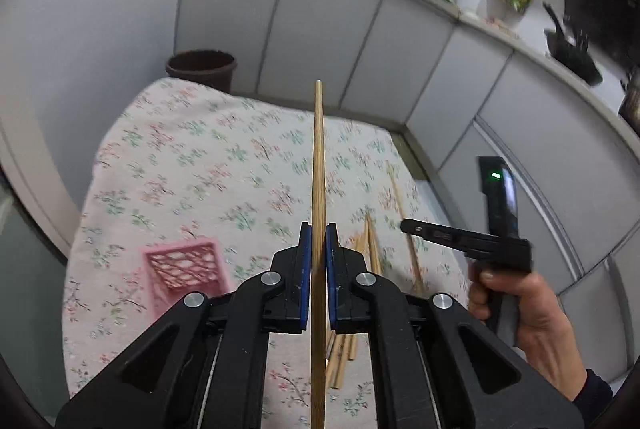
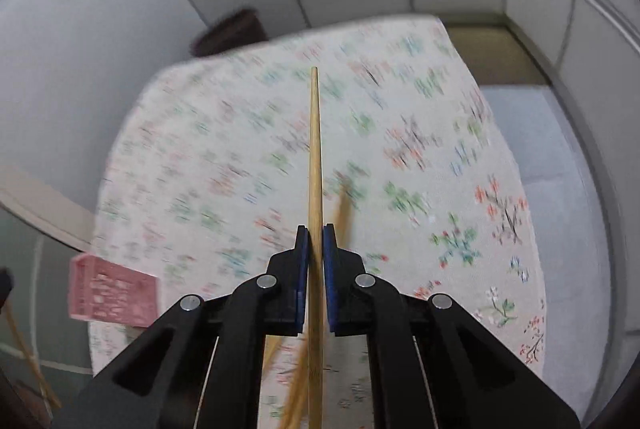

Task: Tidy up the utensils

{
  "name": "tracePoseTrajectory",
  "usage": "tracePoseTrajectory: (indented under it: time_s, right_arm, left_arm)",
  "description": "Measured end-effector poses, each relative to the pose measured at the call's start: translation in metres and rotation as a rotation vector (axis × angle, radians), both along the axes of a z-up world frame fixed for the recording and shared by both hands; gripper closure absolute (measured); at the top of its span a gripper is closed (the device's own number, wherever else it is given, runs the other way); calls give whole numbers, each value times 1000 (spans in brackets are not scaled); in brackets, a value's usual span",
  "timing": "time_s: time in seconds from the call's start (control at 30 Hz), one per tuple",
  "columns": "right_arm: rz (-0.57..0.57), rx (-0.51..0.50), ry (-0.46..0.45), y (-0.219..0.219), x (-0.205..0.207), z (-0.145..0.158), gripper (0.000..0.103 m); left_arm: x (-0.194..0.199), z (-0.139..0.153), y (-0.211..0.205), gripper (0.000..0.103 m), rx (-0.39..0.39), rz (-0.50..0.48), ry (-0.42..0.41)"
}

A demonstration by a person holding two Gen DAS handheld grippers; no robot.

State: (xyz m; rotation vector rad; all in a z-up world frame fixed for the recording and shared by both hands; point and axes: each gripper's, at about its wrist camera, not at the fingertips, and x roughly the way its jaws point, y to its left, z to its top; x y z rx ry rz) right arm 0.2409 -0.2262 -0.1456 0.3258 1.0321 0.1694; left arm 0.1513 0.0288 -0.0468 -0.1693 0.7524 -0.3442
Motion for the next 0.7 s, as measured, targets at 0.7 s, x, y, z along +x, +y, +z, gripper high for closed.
tracePoseTrajectory:
  time_s: [0.7]
  right_arm:
    - [105, 263, -517, 110, -42, 106, 95]
  left_arm:
    - [23, -19, 86, 97, -111, 136, -397]
